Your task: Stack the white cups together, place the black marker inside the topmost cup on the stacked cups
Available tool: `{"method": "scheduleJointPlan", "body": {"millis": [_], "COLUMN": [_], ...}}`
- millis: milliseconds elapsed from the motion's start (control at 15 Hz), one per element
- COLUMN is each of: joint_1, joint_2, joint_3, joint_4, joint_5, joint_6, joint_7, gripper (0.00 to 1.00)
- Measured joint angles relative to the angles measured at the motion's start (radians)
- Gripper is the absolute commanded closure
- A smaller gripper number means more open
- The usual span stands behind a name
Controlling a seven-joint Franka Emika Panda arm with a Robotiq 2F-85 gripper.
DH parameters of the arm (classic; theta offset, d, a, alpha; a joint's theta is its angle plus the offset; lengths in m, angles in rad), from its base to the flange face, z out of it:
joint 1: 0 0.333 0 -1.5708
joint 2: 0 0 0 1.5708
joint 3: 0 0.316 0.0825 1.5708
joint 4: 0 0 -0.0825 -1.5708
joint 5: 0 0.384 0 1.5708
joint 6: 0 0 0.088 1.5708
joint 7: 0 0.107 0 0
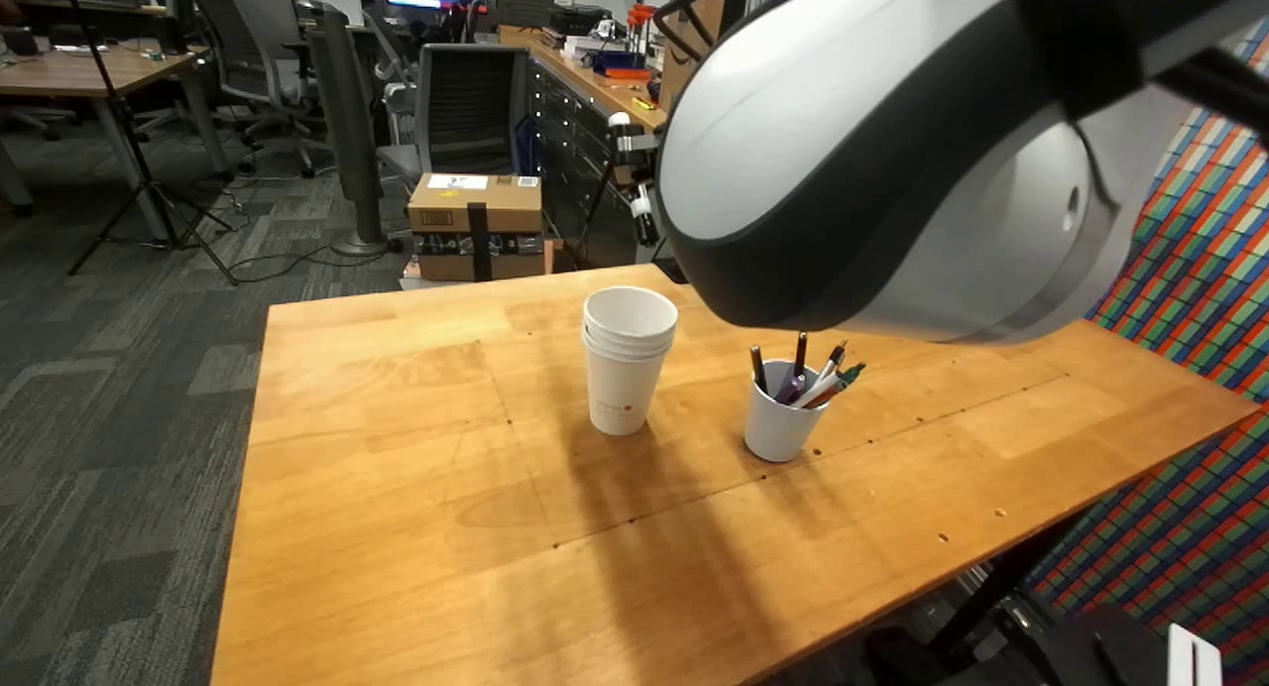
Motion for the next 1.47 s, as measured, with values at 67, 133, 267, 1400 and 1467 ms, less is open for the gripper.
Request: {"method": "scheduleJointPlan", "body": {"millis": [67, 133, 267, 1400, 1467], "joint_1": [-0.004, -0.008, -0.013, -0.072, -0.088], "joint_2": [0.005, 0.009, 0.014, 0.013, 0.007], "joint_3": [0.006, 0.012, 0.024, 0.058, 0.059], "joint_4": [0.000, 0.000, 0.000, 0.001, 0.001], "joint_5": [0.000, 0.000, 0.000, 0.000, 0.000], "joint_6": [0.004, 0.005, 0.006, -0.020, -0.041], "joint_7": [0.000, 0.000, 0.000, -0.008, -0.013], "gripper": [0.91, 0.91, 0.55, 0.00, 0.00]}}
